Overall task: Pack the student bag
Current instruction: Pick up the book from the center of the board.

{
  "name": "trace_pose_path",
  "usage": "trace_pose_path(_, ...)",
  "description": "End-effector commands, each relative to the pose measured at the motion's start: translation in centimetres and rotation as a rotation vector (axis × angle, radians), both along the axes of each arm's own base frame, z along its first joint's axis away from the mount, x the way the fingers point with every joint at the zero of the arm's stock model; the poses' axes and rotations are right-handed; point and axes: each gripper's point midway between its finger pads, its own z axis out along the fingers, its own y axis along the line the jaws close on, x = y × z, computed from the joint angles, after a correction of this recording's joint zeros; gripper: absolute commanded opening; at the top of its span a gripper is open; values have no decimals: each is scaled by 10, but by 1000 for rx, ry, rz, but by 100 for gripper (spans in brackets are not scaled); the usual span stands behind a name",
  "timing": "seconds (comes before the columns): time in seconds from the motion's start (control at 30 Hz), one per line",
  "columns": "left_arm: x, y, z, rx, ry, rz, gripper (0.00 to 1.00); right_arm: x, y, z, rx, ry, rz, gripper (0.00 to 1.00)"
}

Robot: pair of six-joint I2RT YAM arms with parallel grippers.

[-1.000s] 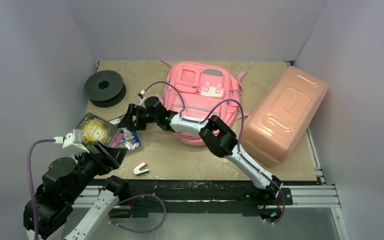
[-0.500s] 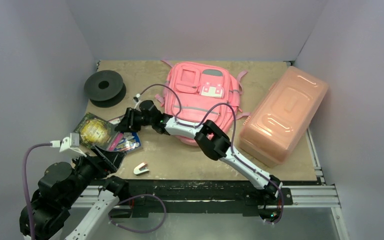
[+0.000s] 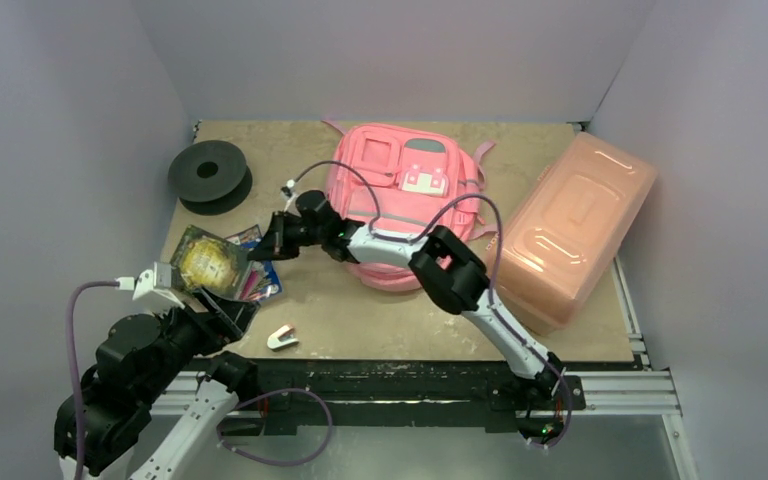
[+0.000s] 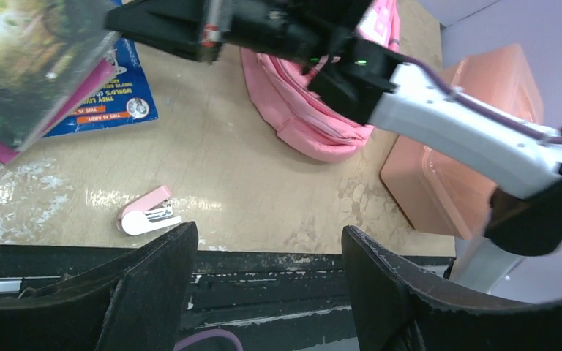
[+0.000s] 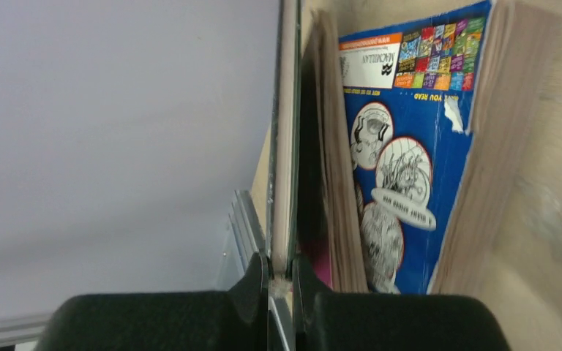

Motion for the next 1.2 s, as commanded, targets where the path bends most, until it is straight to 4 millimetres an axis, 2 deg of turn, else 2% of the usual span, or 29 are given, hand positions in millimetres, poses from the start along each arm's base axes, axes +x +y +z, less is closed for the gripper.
trace_pose_path(0.0, 15, -10, -3, -50, 20, 14, 71, 12, -65, 146, 224, -214, 5, 0)
trace_pose_path(0.17, 35, -28, -17, -110, 50, 2, 71, 7, -151, 174, 321, -151, -55, 0)
trace_pose_path(0.3, 57, -53, -29, -220, 79, -24, 72, 5, -200, 182, 393, -99, -122, 0)
trace_pose_path(0.43, 75, -76, -34, -339, 74, -61, 72, -2, -226, 188, 449, -69, -105, 0)
trace_pose_path(0.53, 78, -75, -14, -289, 3, -93, 72, -6, -242, 183, 424, -87, -49, 0)
trace_pose_path(0.57, 78, -71, 0, -240, -38, -105, 72, -8, -247, 177, 397, -92, -18, 0)
trace_pose_path(0.67, 75, -49, 35, 33, -126, -147, 72, -23, -260, 174, 330, -175, 93, 0)
trace_pose_path(0.7, 75, -36, 38, 152, -107, -138, 72, -26, -265, 172, 293, -202, 106, 0)
trace_pose_path(0.73, 73, -21, 52, 250, -97, -112, 72, -27, -270, 170, 241, -227, 113, 0)
trace_pose_path(0.8, 77, 9, 50, 443, -17, -44, 72, -31, -279, 170, 141, -320, 139, 0)
trace_pose_path(0.87, 82, 23, 51, 535, -1, -13, 73, -40, -291, 175, 98, -416, 190, 0)
trace_pose_path(0.97, 87, 14, 57, 509, -59, -43, 75, -48, -313, 193, 122, -439, 201, 0)
trace_pose_path(1.17, 93, -38, 52, 339, -106, -234, 79, -77, -330, 225, 213, -470, 237, 0)
